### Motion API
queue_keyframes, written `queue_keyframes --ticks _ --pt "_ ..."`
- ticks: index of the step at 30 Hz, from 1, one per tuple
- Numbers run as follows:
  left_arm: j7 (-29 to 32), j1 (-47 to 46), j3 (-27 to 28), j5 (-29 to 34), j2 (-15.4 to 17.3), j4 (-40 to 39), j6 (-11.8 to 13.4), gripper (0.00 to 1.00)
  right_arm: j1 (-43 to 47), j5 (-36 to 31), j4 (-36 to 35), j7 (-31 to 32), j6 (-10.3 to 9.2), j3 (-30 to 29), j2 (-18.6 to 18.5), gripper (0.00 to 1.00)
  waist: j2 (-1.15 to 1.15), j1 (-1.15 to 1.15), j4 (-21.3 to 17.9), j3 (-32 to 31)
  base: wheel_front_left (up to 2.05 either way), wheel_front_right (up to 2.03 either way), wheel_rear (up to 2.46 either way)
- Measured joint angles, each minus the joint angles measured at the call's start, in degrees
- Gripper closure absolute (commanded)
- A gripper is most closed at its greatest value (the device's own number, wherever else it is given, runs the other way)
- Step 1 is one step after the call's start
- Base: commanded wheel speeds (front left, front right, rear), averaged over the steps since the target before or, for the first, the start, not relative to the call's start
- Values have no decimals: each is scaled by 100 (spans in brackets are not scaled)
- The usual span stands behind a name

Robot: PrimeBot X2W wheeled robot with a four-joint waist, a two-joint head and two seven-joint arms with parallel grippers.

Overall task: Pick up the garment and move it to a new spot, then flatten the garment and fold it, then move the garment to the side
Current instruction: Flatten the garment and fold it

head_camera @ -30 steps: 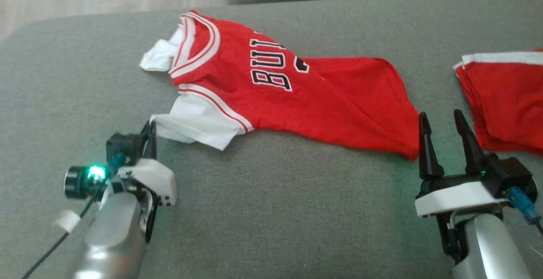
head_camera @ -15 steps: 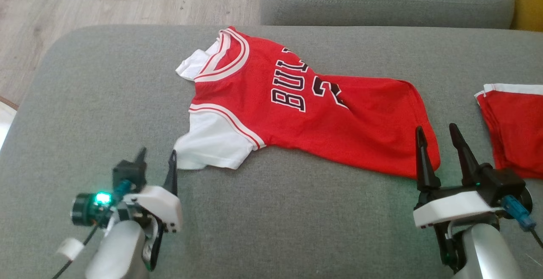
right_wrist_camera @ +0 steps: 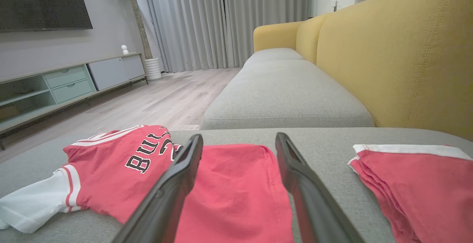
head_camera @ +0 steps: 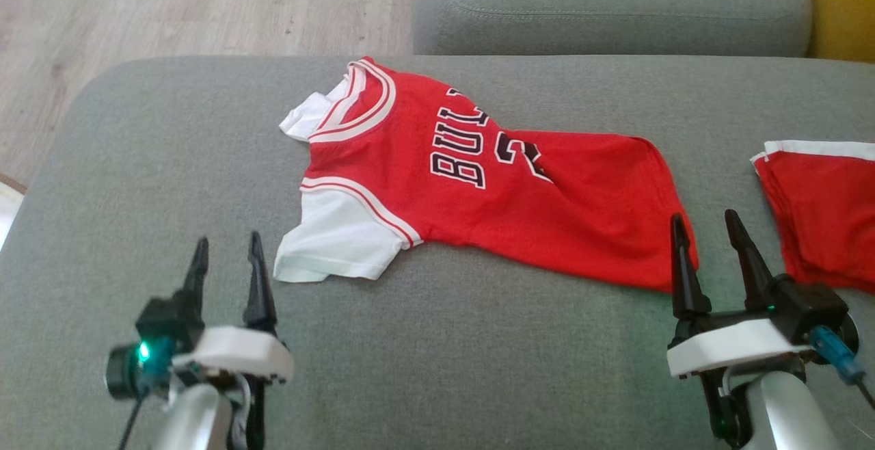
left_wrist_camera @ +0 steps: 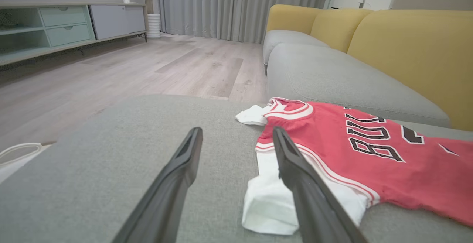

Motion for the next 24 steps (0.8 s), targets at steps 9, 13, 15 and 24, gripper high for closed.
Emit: queue_keyframes --ticks 9,13,15,24 --pt "-23 151 -13 -83 -58 -119 20 0 2 -2 -43 0 0 21 0 0 0 1 -142 64 0 0 0" --pt "198 22 -62 -87 -15 18 -36 0 0 -11 -71 0 0 35 0 0 0 1 -192 159 0 0 0" --pt "360 -139 -129 -83 15 141 -83 0 -2 -11 -87 0 0 36 0 0 0 1 -213 223 0 0 0" --pt "886 -851 -248 -82 74 981 -162 0 -95 -62 -131 0 0 64 0 0 0 1 -329 558 0 0 0"
